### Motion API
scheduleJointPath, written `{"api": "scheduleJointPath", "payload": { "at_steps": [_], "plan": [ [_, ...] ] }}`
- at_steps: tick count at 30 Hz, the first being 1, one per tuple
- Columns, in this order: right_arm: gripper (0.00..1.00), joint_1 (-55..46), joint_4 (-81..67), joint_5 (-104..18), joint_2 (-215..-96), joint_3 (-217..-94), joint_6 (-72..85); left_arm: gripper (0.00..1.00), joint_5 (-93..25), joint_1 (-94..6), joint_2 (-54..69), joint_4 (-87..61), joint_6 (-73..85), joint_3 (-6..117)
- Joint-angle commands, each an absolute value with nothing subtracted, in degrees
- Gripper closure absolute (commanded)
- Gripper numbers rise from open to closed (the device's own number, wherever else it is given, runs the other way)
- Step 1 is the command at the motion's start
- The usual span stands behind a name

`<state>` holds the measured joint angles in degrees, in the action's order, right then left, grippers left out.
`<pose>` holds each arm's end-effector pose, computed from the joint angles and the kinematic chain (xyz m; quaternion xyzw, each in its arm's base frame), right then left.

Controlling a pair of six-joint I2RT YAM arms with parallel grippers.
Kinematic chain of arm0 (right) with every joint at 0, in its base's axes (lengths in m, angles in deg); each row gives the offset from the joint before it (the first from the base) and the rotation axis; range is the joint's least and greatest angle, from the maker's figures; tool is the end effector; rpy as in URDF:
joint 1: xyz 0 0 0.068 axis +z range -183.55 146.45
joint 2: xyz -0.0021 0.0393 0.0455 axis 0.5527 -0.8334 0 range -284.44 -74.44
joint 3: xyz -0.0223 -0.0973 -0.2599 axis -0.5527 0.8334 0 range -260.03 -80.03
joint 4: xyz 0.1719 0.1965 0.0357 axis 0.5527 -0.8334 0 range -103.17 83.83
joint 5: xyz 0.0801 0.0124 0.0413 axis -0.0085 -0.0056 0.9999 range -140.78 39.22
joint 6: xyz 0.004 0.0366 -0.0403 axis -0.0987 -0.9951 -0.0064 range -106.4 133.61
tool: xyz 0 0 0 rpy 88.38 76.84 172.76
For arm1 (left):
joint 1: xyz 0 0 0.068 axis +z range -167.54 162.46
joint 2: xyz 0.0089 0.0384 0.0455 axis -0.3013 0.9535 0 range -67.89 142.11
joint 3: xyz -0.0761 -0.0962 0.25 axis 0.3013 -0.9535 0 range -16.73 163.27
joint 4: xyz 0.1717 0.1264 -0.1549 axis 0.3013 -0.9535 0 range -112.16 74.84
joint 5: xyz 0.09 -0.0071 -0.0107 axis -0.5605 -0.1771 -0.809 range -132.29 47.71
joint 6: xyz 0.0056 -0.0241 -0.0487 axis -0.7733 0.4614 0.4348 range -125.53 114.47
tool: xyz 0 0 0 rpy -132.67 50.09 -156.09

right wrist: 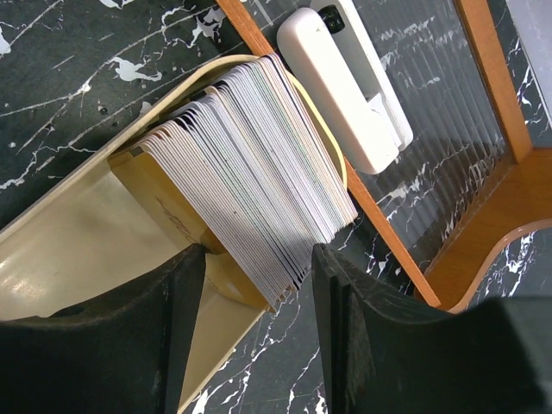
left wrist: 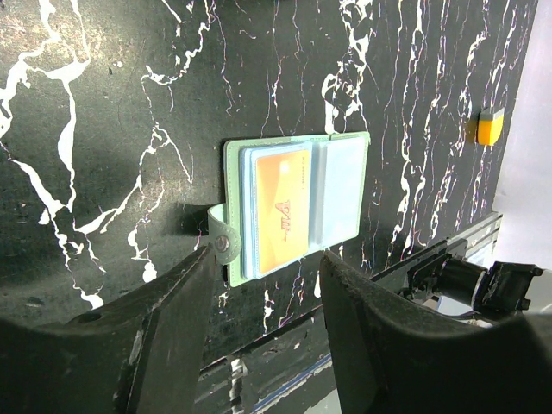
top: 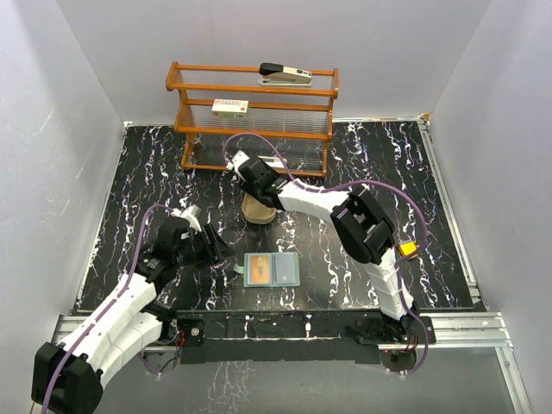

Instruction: Put the credit cards into the card holder

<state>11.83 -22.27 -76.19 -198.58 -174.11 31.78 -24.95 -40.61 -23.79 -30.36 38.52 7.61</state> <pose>0.3551 0.3374 0.1878 -0.4068 0.8126 -0.1126 0.4020 0.1508 -0.0761 0.2118 -0.0911 0.8748 -0.3640 0.3066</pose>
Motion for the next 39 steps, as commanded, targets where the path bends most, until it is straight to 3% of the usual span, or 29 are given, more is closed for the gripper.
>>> {"api": "scheduleJointPath", "payload": {
  "at_steps": [1, 9, 28, 39],
  "plan": [
    [0.52, 11.4, -17.5, -80.0, -197.4, -175.6, 32.3, 0.50, -24.3, -40.7, -24.5, -31.2, 38.0, 9.1],
    [0.62, 11.1, -15.3, -80.4, -195.0, -173.9, 32.7, 0.50, -24.2, -40.7, -24.4, -31.1, 38.0, 8.9],
    [0.74, 10.4, -15.7, -79.7, -192.9, -174.0, 32.9, 0.49, -24.2, -40.7, -24.4, -30.7, 38.1, 8.7],
    [0.92, 10.4, -18.8, -77.2, -191.4, -174.5, 33.1, 0.49, -24.1, -40.7, -24.7, -31.0, 38.2, 8.9]
  ]
}}
